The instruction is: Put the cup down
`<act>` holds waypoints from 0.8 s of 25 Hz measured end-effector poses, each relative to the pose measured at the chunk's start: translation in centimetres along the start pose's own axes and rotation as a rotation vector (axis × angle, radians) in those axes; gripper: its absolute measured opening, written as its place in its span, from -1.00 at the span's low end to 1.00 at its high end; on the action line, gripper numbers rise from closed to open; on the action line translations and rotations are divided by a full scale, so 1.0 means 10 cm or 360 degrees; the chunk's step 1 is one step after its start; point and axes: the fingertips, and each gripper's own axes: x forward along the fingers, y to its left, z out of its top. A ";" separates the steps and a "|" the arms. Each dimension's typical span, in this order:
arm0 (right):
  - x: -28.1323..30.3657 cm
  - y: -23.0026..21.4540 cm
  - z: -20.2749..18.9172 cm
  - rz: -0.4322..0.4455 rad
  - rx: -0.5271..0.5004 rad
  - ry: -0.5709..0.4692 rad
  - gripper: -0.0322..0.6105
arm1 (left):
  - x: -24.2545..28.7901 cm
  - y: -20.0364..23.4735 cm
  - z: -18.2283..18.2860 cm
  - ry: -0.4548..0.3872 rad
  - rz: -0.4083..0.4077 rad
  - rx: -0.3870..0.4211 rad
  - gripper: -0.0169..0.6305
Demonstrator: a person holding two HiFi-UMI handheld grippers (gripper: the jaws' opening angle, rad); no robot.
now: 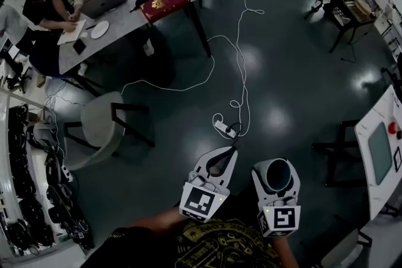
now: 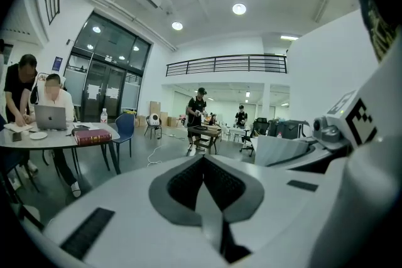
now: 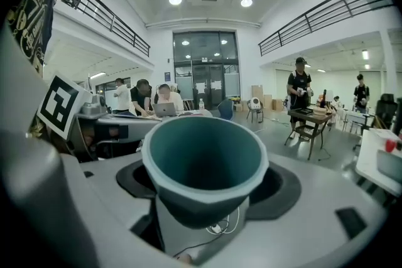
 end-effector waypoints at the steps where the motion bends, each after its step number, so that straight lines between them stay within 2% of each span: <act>1: 0.01 -0.01 -0.01 0.0003 0.0006 -0.0001 0.29 | 0.01 0.00 0.00 0.0002 0.0002 0.0001 -0.91; 20: 0.07 -0.49 0.14 0.0016 0.0002 -0.0023 0.29 | 0.44 -0.19 0.18 -0.0018 0.0022 0.0003 -0.91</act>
